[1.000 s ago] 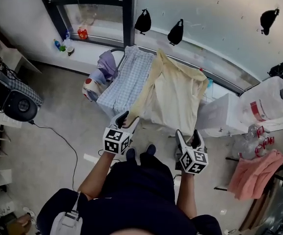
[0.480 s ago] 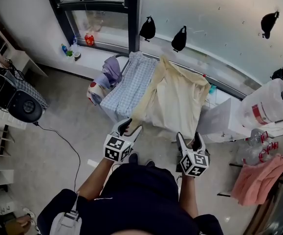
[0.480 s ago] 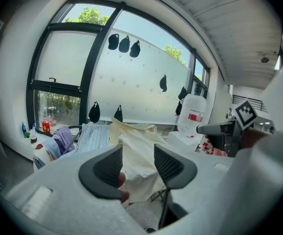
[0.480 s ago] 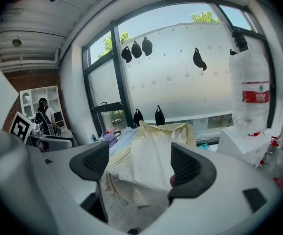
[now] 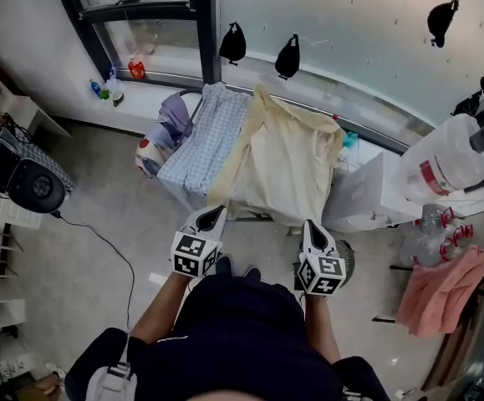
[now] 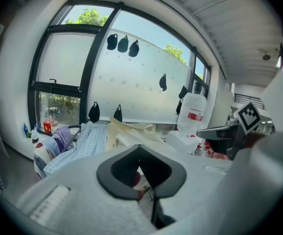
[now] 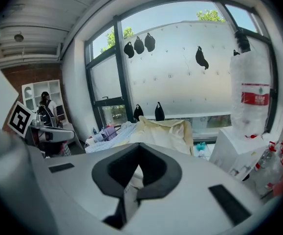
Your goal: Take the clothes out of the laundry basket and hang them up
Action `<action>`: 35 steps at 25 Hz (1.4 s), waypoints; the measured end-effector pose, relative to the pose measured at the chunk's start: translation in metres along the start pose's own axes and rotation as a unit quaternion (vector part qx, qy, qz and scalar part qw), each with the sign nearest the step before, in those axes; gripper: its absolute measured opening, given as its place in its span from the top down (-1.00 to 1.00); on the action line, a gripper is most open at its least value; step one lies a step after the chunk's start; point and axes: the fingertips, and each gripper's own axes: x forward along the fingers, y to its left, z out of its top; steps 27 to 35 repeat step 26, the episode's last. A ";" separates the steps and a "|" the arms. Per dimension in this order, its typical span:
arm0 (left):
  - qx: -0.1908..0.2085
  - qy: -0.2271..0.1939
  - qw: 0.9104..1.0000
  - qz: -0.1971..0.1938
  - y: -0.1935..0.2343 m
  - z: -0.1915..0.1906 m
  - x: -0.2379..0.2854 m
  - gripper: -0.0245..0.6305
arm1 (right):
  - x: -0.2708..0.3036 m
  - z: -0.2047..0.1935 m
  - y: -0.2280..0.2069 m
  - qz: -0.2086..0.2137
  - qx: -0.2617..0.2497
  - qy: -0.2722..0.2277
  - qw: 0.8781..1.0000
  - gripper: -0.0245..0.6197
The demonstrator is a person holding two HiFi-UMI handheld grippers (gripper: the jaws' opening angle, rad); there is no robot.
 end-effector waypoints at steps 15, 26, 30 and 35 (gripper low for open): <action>-0.027 0.021 0.999 0.003 -0.006 -0.013 -0.002 0.86 | -0.007 -0.010 0.001 0.018 -0.002 0.015 1.000 0.93; -0.019 -0.004 0.999 0.034 0.011 0.001 -0.002 0.86 | 0.000 -0.004 -0.001 0.024 0.005 0.002 1.000 0.93; -0.019 -0.004 0.999 0.034 0.011 0.001 -0.002 0.86 | 0.000 -0.004 -0.001 0.024 0.005 0.002 1.000 0.93; -0.019 -0.004 0.999 0.034 0.011 0.001 -0.002 0.86 | 0.000 -0.004 -0.001 0.024 0.005 0.002 1.000 0.93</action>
